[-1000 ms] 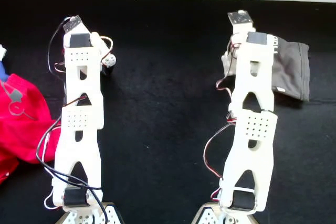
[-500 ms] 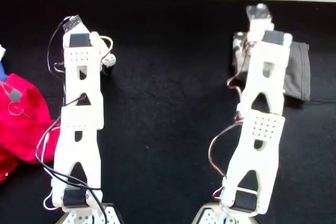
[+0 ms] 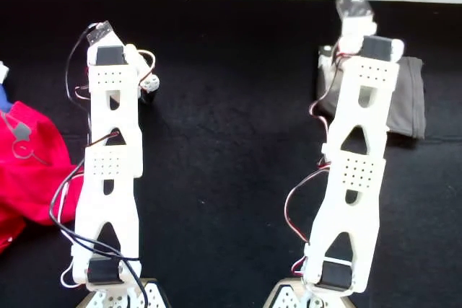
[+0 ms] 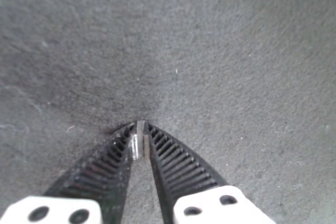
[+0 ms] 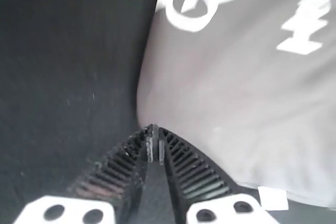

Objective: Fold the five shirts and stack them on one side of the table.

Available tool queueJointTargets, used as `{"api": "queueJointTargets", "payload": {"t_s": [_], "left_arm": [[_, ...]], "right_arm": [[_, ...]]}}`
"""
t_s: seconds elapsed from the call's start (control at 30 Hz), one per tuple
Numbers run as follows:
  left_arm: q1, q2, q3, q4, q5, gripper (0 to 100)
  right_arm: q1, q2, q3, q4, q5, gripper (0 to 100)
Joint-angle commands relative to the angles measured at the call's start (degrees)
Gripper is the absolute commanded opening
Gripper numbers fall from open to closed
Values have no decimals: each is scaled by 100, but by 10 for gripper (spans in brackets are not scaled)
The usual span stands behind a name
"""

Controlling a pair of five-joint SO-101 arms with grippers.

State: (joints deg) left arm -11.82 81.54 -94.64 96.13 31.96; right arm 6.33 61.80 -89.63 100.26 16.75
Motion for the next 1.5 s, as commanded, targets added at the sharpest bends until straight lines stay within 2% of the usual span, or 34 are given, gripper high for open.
{"api": "queueJointTargets", "payload": {"t_s": [0.0,0.1,0.23,0.37,0.53,0.7,0.83,0.93,1.07,1.2,1.37,1.47], "left_arm": [[-127,-48,-40,-97,26,8],[-127,-48,-40,-97,26,8],[-119,-48,-40,-97,26,8],[-119,-48,-40,-97,26,8],[-119,-48,-40,-97,26,8],[-119,-48,-40,-97,26,8],[-119,-48,-40,-97,26,8],[-119,-48,-40,-97,26,8],[-119,-48,-31,-97,26,8],[-119,-48,-31,-97,26,8],[-92,-48,-31,-97,26,8],[-92,-48,-31,-97,26,8]], "right_arm": [[-48,-681,-927,92,-53,5],[-101,-1068,-936,101,-149,9],[-382,-1780,-901,101,-818,9],[-884,-2721,-127,101,-853,9],[-1578,-4189,2149,101,-853,9],[-2141,-5147,5516,-101,-835,7],[-2563,-5587,8356,-1560,-835,7],[-2826,-6246,10325,-3371,-862,7],[-2818,-6791,12312,-5569,-862,7],[-2765,-6826,13174,-6440,-941,7],[-2738,-6826,13727,-7125,-1820,7],[-2738,-6862,13974,-7477,-1916,7]]}}
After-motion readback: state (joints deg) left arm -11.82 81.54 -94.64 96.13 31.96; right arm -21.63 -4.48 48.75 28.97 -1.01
